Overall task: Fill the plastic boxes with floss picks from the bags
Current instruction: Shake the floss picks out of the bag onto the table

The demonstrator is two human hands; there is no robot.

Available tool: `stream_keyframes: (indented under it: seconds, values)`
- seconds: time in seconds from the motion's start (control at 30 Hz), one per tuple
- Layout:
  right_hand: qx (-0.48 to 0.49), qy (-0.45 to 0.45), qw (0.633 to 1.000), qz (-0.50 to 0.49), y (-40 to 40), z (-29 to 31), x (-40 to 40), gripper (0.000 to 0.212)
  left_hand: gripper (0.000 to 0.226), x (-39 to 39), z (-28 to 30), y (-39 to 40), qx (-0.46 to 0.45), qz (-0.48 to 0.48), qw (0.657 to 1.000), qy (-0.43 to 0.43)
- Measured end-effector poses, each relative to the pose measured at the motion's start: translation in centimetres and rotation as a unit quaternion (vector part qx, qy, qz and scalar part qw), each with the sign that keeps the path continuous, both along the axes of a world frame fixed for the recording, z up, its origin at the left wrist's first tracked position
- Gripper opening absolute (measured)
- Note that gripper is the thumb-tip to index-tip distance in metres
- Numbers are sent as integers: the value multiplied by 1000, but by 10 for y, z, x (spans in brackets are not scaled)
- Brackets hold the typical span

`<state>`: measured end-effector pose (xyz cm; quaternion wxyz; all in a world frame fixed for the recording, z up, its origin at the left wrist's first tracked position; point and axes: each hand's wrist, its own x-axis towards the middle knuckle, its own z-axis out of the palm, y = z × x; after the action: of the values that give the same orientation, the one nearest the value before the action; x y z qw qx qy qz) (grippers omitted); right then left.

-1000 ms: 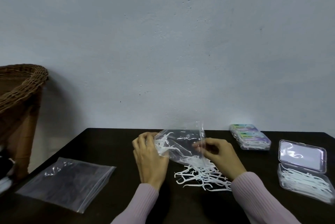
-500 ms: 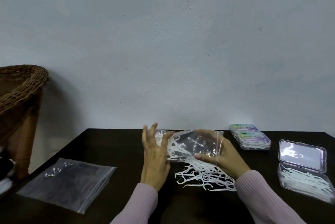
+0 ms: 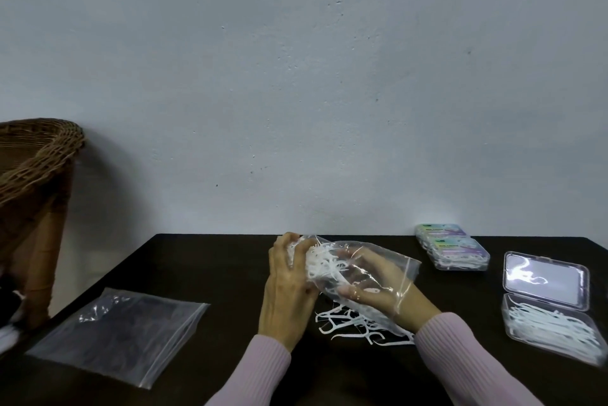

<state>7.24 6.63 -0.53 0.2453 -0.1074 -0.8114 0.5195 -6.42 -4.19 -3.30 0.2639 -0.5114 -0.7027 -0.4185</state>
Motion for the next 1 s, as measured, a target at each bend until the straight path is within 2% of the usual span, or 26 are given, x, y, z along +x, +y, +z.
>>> stream_keyframes:
  seconds: [0.23, 0.47, 0.6, 0.7, 0.83, 1.0]
  values:
    - [-10, 24, 998, -51, 2, -10, -6, 33, 83, 3, -1, 1, -20, -18, 999, 20]
    - [-27, 38, 995, -94, 0, -8, -5, 27, 84, 2, -1, 0, -30, -17, 997, 63]
    - [-17, 45, 995, -84, 1, -2, -1, 18, 79, -1, -3, 1, -24, -10, 998, 55]
    - [-44, 60, 995, -66, 1, 1, 2, 11, 75, -4, -4, 1, -16, 8, 999, 42]
    - [-73, 53, 994, -55, 6, 1, 3, 14, 77, -5, -3, -1, -5, 30, 999, 21]
    - [-61, -3, 997, -44, 12, -7, 0, 24, 73, -6, -4, 0, -7, 50, 999, 6]
